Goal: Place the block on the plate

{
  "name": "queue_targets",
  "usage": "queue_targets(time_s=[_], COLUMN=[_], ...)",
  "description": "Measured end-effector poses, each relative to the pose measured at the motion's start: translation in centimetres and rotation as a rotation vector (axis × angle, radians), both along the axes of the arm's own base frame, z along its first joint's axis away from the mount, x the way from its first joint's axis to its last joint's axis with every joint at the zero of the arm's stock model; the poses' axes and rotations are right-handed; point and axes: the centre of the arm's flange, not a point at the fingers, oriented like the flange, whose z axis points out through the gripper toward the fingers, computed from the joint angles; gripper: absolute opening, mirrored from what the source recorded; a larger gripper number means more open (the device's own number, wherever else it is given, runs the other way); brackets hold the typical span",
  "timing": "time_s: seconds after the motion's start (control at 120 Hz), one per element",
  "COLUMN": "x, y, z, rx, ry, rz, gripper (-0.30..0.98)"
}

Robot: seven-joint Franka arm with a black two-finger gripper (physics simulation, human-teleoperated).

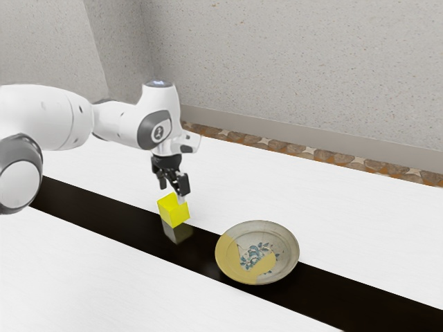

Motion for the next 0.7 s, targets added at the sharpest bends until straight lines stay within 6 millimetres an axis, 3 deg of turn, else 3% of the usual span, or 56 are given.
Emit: queue_targets(time_s=[0.4, 0.475, 0.583, 0.7], x=[0.4, 0.4, 0.5, 0.6], y=[0.3, 0.2, 0.2, 0.0], z=[-5.3, -5.6, -5.6, -5.3], rx=[-0.007, -0.008, -0.008, -0.003], ry=[0.006, 0.006, 0.0, -0.008], rz=[0.014, 0.015, 0.015, 0.011], gripper=[0.69, 0.66, 0.46, 0.47])
